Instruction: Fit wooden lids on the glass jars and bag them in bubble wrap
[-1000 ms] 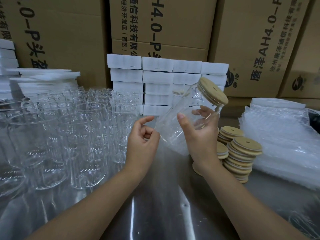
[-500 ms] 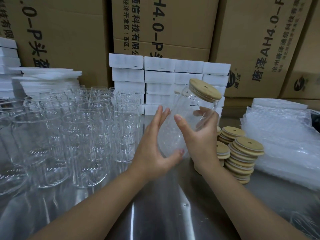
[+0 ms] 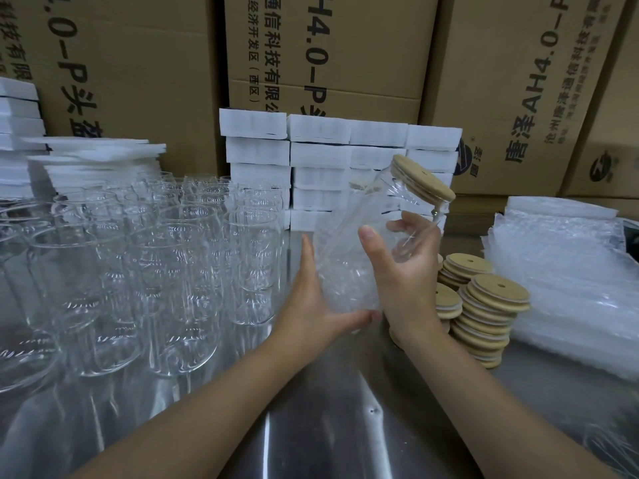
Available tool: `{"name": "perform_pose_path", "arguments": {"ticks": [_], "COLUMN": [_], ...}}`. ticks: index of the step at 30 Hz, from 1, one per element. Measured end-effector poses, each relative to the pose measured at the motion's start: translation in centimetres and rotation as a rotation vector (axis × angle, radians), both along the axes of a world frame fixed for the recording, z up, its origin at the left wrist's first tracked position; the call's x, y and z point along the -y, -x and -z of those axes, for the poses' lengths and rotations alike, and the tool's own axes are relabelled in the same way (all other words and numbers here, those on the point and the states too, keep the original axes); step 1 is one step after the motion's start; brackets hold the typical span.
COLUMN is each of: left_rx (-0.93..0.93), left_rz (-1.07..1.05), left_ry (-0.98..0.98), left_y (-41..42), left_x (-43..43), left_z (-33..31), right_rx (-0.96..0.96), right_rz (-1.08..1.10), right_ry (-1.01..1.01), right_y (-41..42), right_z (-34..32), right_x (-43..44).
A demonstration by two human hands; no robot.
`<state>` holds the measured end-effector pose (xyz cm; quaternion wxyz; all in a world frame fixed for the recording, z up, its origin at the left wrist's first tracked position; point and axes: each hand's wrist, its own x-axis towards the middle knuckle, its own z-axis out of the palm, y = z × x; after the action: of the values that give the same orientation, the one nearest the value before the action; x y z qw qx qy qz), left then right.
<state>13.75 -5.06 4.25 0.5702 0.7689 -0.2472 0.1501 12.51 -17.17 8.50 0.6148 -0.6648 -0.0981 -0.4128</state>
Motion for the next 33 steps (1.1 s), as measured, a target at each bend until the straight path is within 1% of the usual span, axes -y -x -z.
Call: {"name": "perform_pose_path", "arguments": {"ticks": [3,6,8,12,14,19,21,23,25,27,30,33], "left_rx": [0.03,0.009,0.016,0.004,0.034,0.109,0.127,0.151,0.158,0.158,0.124,0.045], "left_rz": [-0.01,-0.01,-0.053,-0.085,-0.12,-0.185,-0.187,-0.176,-0.142,-0.081,-0.038,0.048], "left_ry": [0.052,0.111,0.154,0.229,0.238,0.314,0.364,0.376,0.374,0.358,0.277,0.194], "left_y": [-0.3,-0.4,-0.2,-0.4,-0.2,0.1,-0.1,-0.2,-0.5,-0.8,-0.6,-0.4], "left_x": [-0.1,0.0,0.0,-0.1,-0.2,-0.3,-0.4,-0.4,-0.5,-0.5,-0.7,-0.6], "left_z": [0.1,0.1,0.2,0.3,0.1,-0.2,-0.3,-0.4,-0.5,-0.4,-0.3,-0.1], "right_rx": [-0.019,-0.096,-0.122,-0.113,-0.114,-0.185,-0.238,-0.266,-0.237,-0.195,-0.148,-0.088], "right_rz": [0.016,0.023,0.018,0.048,0.036,-0.207,-0.304,-0.37,-0.375,-0.322,-0.27,-0.3], "right_ry": [0.068,0.177,0.234,0.345,0.391,0.438,0.473,0.494,0.454,0.378,0.271,0.112], "right_y": [0.4,0.7,0.8,0.8,0.6,0.3,0.3,0.2,0.0,-0.1,-0.1,-0.1], "right_z": [0.0,0.0,0.0,0.1,0.2,0.1,0.3,0.3,0.3,0.1,-0.1,-0.5], "right_x": [-0.2,-0.4,-0.5,-0.8,-0.7,0.0,0.3,0.3,0.3,0.3,0.4,0.6]}}
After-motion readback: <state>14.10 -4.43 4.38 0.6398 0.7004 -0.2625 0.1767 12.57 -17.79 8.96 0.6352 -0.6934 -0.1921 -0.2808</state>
